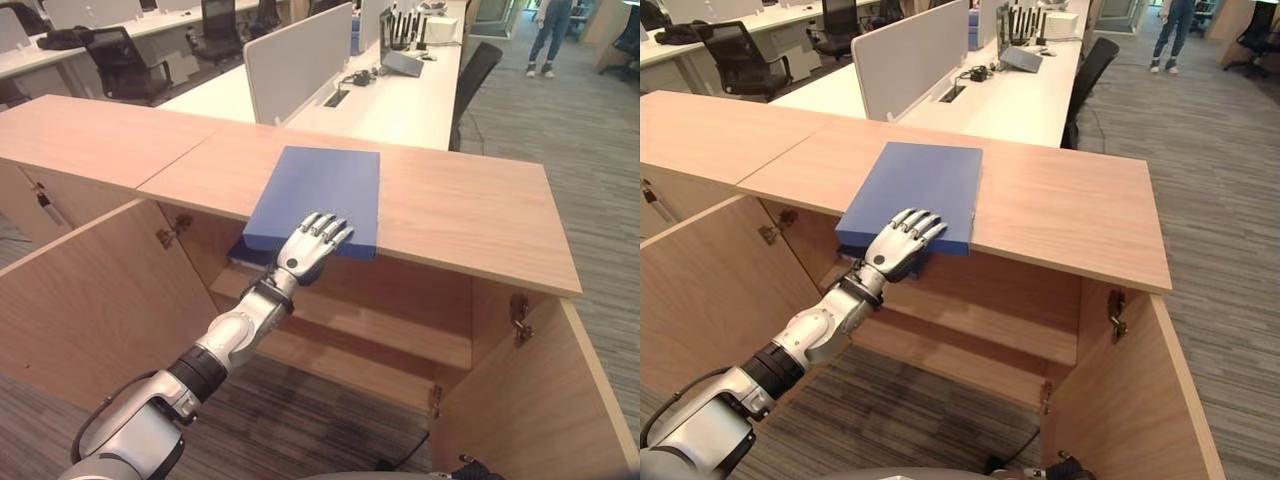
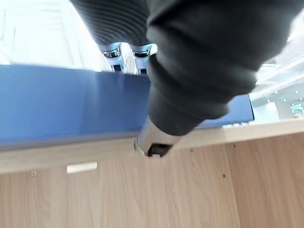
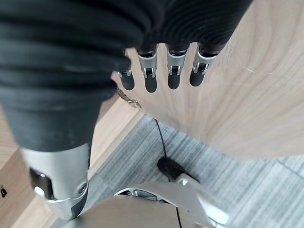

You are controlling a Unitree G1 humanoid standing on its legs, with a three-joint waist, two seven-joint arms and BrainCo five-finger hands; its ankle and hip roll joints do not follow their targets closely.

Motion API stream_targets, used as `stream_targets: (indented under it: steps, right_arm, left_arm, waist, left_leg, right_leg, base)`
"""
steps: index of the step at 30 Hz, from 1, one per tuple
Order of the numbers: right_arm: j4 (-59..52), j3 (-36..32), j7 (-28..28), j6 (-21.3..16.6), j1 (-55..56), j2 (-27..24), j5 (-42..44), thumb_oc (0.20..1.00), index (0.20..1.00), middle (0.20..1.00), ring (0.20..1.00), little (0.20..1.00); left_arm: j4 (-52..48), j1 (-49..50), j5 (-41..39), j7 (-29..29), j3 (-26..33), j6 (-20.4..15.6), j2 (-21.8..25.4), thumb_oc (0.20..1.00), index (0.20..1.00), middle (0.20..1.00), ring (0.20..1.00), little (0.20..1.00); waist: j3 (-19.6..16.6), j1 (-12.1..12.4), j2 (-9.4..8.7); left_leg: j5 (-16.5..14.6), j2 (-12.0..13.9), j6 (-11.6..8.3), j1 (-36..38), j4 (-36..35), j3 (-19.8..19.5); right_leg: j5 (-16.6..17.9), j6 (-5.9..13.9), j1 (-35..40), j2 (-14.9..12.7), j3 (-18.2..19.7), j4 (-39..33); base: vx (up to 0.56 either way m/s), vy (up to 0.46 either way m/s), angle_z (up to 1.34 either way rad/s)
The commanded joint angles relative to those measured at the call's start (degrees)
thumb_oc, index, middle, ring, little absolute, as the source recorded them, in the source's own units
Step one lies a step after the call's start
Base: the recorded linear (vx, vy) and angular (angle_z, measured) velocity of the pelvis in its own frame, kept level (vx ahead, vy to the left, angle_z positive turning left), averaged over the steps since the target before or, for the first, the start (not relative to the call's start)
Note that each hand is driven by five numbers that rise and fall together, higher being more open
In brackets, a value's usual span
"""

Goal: Put the empty folder in the office cabinet

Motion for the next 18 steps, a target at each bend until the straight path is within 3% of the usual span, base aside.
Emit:
stream_targets:
  steps: [1, 13, 16, 18]
  right_arm:
    - [2.7, 1.4, -1.5, -0.1, -3.2, 0.0, -1.3, 1.0, 1.0, 1.0, 1.0, 1.0]
    - [2.8, 1.1, -2.0, -0.5, -3.1, 0.1, -1.5, 1.0, 1.0, 1.0, 1.0, 1.0]
    - [2.1, 0.6, -2.5, -0.8, -3.0, 0.6, -0.8, 1.0, 1.0, 1.0, 1.0, 1.0]
    - [1.5, -0.7, -2.8, -1.0, -2.7, 1.4, 0.2, 1.0, 1.0, 1.0, 1.0, 1.0]
  left_arm:
    - [5.0, -4.7, 1.1, -0.1, 1.7, 1.3, 2.9, 0.2, 0.2, 0.2, 0.2, 0.2]
    - [9.2, -0.9, -2.0, 1.7, 2.4, 1.9, 1.7, 0.2, 0.2, 0.2, 0.2, 0.2]
    - [6.2, 2.8, -6.9, 2.2, 5.7, 1.2, 0.8, 0.2, 0.2, 0.2, 0.2, 0.2]
    - [-1.8, 8.9, -17.1, 2.3, 11.7, -1.8, -0.9, 0.2, 0.2, 0.2, 0.2, 0.2]
  waist:
    - [1.8, -0.8, -3.65]
    - [1.9, -0.7, -4.01]
    - [2.1, -0.2, -4.35]
    - [2.8, 0.6, -4.96]
  left_leg:
    - [-0.9, -0.3, -3.86, -2.2, 5.2, -0.3]
    - [-0.7, -0.3, -3.91, -2.5, 5.3, -0.1]
    - [-0.6, -0.4, -3.82, -2.7, 5.3, -0.4]
    - [-0.4, -0.7, -3.7, -3.1, 5.4, -1.0]
  right_leg:
    - [-6.8, -1.15, 5.5, 2.3, -1.0, 0.4]
    - [-6.7, -1.2, 5.4, 2.3, -0.8, 0.4]
    - [-6.6, -1.21, 5.4, 2.2, -1.0, 0.4]
    - [-6.5, -1.28, 5.4, 2.1, -1.3, 0.4]
  base:
    - [0.0, 0.0, 0.0]
    - [0.0, 0.0, 0.0]
    - [0.0, 0.0, 0.0]
    - [0.01, -0.033, 0.02]
